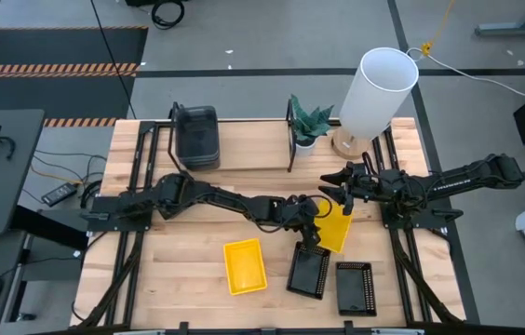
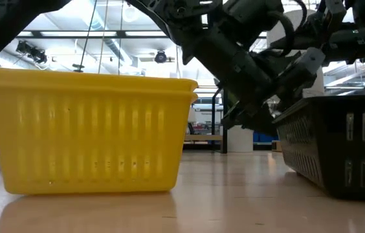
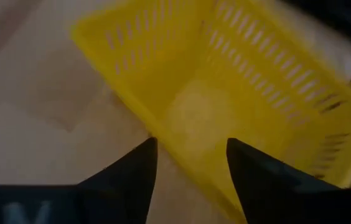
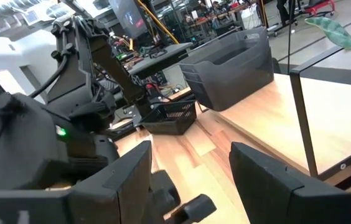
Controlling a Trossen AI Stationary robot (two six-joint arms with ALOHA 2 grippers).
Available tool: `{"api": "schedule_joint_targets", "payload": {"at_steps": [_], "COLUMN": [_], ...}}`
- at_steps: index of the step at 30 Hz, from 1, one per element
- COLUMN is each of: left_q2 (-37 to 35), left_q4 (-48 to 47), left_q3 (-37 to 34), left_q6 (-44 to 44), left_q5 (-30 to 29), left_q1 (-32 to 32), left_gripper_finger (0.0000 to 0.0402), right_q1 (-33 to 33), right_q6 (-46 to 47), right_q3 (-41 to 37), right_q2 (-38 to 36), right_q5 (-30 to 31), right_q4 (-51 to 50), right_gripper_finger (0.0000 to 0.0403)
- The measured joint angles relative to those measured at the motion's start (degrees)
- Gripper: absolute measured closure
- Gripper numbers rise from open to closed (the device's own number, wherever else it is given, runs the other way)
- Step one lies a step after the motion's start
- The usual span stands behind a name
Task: Stack baskets on shelf by color
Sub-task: Stack the right yellow bin on top of the yellow stacked bins
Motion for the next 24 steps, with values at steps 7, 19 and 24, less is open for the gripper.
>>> {"api": "schedule_joint_targets", "payload": {"at_steps": [7, 19, 24], "left_q2": [0.0, 0.0, 0.0], "left_q4": [-7.7, -8.7, -8.8], "left_q3": [0.0, 0.0, 0.0], "left_q6": [-1.2, 0.7, 0.7], "left_q5": [0.5, 1.4, 1.0], "left_q1": [2.2, 3.4, 3.6], "left_gripper_finger": [0.0249, 0.0388, 0.0393], "right_q1": [0.0, 0.0, 0.0], "right_q6": [0.0, 0.0, 0.0], "right_q3": [0.0, 0.0, 0.0], "right_q2": [0.0, 0.0, 0.0], "right_q5": [0.0, 0.0, 0.0], "right_q4": [0.0, 0.0, 0.0], "right_gripper_finger": [0.0182, 0.0182, 0.0182]}}
